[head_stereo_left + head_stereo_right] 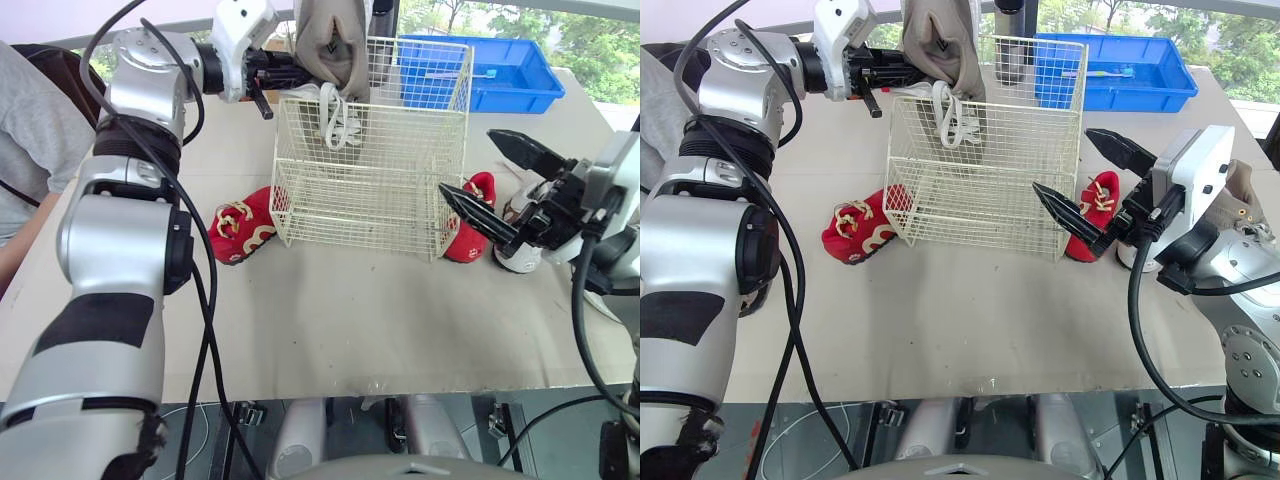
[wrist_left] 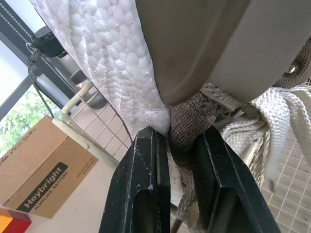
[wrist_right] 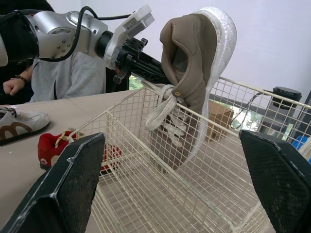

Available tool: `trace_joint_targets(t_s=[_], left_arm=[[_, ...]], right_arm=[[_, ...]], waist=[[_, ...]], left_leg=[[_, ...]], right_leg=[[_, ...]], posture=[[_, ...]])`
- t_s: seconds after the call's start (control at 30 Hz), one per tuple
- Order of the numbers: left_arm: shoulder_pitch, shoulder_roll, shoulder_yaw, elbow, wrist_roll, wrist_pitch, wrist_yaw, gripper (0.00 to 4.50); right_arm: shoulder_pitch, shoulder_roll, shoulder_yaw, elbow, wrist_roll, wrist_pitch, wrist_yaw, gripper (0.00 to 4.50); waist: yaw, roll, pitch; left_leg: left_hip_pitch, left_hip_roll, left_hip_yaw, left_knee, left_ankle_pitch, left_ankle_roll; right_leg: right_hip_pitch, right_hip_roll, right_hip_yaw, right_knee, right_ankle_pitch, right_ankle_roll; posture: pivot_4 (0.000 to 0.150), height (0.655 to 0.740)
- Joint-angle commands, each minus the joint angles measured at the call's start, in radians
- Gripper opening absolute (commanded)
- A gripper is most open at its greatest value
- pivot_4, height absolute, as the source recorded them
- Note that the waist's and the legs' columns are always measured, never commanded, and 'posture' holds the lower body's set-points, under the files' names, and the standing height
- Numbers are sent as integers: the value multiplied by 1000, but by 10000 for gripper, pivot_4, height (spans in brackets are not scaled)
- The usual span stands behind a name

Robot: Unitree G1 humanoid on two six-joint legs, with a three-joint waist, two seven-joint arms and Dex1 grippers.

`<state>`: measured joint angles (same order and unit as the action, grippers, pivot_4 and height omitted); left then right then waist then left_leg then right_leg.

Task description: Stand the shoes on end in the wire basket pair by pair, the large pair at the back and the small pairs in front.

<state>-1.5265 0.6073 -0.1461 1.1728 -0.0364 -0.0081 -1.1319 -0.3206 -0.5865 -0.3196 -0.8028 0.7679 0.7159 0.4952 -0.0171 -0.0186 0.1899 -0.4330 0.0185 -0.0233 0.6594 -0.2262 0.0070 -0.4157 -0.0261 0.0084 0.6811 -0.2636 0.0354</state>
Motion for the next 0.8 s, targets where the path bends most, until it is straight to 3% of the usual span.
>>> trace_joint_targets(t_s=[0.03, 0.23, 0.3, 0.47, 0.57, 0.67, 0.8], left_arm=[[-21, 24, 30, -29, 12, 18, -17, 8955], [-25, 74, 57, -62, 21, 72, -25, 38447], [-25, 96, 65, -84, 18, 91, -24, 44229], [-2, 151, 153, -223, -81, 232, -69, 44229], [169, 143, 343, -607, -404, 631, -128, 44229], [387, 71, 483, -981, -642, 929, 27, 44229], [673, -91, 519, -1389, -859, 1091, 237, 44229]], right_arm=[[-25, -17, 8, 4, 14, -23, -13, 42584], [-25, -29, 18, 16, 21, -25, -18, 42584], [-21, -33, 16, 21, 24, -27, -16, 42584], [-21, -52, 19, 57, -12, -14, -47, 42584], [-8, -97, 29, 86, -79, 18, -81, 42584], [24, -132, -25, 103, -61, 33, -70, 42584], [70, -221, -119, 193, -57, 141, -82, 42584]], waist=[[-1, 0, 0], [-1, 0, 0], [-2, 0, 0], [3, 0, 0], [2, 0, 0], [0, 1, 0], [11, -1, 0]], left_leg=[[0, 0, 0, 0, 0, 0], [1, 0, 0, 0, 0, 0], [1, 0, 0, 0, 0, 0], [0, 0, 0, 1, 0, 0], [0, 3, -1, 3, 0, 0], [1, 4, -3, 5, 1, -2], [1, 3, -4, 10, 2, -4]], right_leg=[[0, 0, 0, 0, 0, 0], [0, 0, 0, 1, 0, 0], [0, 0, 0, 1, 0, 0], [0, 0, 0, 1, 0, 0], [1, -2, 1, 1, 0, 0], [3, -4, 2, 2, -1, 1], [4, -6, 5, 8, -1, 1]], posture=[[1500, 7400], [1500, 7400], [1500, 7400], [1500, 7400], [1500, 7400], [1500, 7400], [1500, 7400]])
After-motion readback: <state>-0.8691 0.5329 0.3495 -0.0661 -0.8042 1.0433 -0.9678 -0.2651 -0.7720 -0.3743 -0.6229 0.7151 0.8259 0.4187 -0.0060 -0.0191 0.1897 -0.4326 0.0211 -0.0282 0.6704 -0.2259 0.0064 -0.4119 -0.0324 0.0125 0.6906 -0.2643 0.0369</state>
